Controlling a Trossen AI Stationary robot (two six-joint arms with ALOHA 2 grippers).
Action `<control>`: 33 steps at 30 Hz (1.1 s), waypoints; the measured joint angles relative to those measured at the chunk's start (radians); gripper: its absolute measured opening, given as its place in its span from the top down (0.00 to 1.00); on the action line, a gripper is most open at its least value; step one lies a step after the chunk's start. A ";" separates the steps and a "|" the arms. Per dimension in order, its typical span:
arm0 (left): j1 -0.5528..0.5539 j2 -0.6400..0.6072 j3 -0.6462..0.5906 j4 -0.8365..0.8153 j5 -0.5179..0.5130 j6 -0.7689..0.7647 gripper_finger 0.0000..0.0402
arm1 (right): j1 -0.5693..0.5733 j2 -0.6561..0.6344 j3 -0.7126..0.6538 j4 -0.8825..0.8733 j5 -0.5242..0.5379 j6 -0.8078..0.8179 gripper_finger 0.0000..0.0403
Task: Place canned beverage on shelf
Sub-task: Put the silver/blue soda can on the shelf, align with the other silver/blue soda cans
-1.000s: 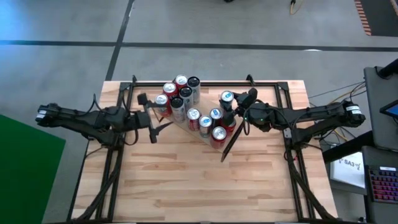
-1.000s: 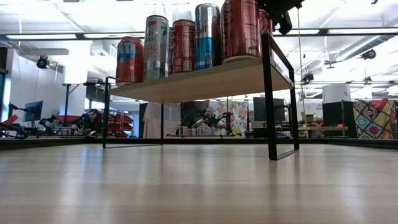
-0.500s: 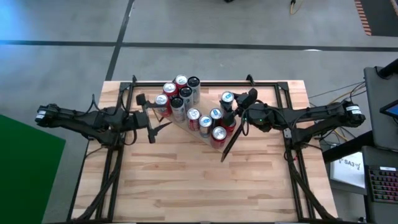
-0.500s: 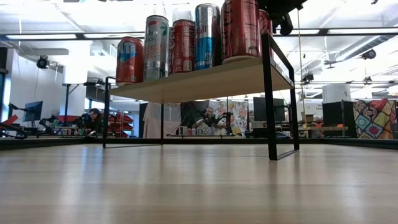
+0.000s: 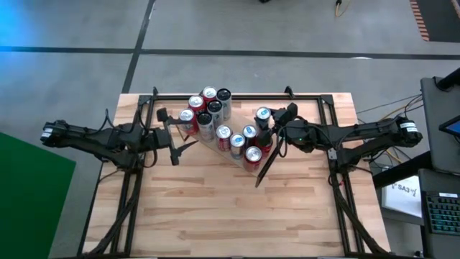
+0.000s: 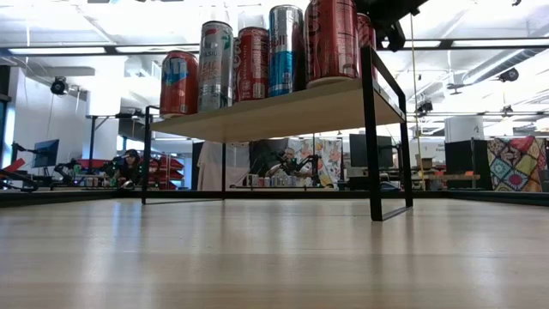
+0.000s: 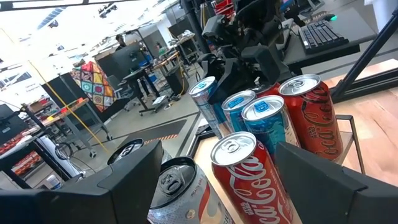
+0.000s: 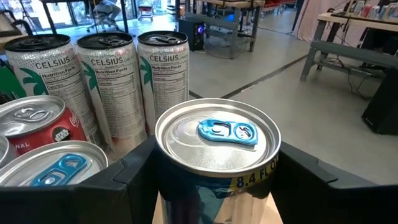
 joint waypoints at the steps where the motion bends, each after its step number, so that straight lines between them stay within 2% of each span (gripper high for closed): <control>1: 0.000 0.000 0.000 0.000 0.000 0.000 0.26 | 0.000 0.000 0.000 0.000 0.000 0.003 0.42; 33: 0.000 0.000 0.000 -0.001 0.000 0.003 0.26 | 0.000 0.000 0.000 -0.015 -0.051 0.028 0.42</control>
